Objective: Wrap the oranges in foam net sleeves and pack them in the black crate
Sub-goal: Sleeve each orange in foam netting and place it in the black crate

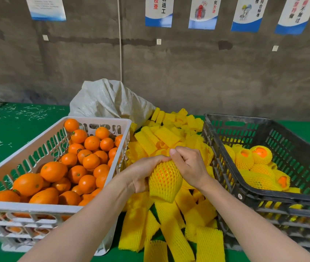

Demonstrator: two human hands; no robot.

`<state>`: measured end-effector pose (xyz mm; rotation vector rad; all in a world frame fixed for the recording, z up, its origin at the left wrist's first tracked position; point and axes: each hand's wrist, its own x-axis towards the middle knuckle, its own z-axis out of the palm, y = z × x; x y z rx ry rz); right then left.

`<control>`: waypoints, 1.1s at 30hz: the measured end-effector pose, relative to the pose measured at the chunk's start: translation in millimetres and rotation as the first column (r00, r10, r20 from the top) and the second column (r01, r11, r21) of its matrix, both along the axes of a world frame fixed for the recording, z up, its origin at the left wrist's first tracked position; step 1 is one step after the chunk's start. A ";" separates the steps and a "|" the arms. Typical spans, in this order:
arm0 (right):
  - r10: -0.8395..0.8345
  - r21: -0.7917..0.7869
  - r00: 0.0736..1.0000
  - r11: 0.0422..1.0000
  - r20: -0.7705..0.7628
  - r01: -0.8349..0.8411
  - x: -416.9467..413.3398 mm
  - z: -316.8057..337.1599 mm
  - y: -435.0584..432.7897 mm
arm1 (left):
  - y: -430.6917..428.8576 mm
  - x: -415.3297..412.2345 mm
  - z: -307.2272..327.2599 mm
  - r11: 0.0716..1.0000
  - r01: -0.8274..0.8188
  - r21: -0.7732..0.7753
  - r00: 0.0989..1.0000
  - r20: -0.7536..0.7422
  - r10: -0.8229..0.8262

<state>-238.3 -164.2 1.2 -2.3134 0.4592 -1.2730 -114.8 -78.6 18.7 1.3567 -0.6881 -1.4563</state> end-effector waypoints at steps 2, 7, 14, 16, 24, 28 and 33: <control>-0.023 0.196 1.000 0.980 -0.004 0.024 -2.7 -3.3 2.2 | -4.9 -2.5 0.3 0.995 -0.101 0.013 0.994 0.041 0.101; 0.146 0.425 0.988 0.898 -0.043 -0.114 -11.3 -16.7 17.3 | -14.0 -3.4 -3.3 0.955 -0.292 -0.045 0.952 0.081 0.295; 0.245 0.455 0.956 0.878 -0.158 -0.150 -14.8 -12.6 28.7 | -15.4 -3.9 -3.8 0.983 -0.183 -0.011 0.978 -0.105 0.181; 0.257 0.463 0.957 0.871 -0.137 -0.168 -20.4 -10.8 28.3 | -16.9 -5.2 -5.1 0.983 -0.183 0.003 0.981 -0.070 0.183; 0.102 0.335 0.988 0.940 -0.114 -0.058 -34.2 3.4 22.7 | -40.7 -33.5 6.1 0.963 -0.265 -0.057 0.890 0.369 0.267; 0.021 0.348 0.994 0.937 -0.110 0.019 -60.9 11.8 1.8 | -56.1 -61.0 20.6 0.982 -0.164 -0.095 0.986 0.008 0.165; -0.214 0.332 0.976 0.924 0.039 0.189 -105.4 26.4 -35.3 | -78.6 -123.3 23.6 0.924 -0.217 -0.314 0.976 -0.043 0.215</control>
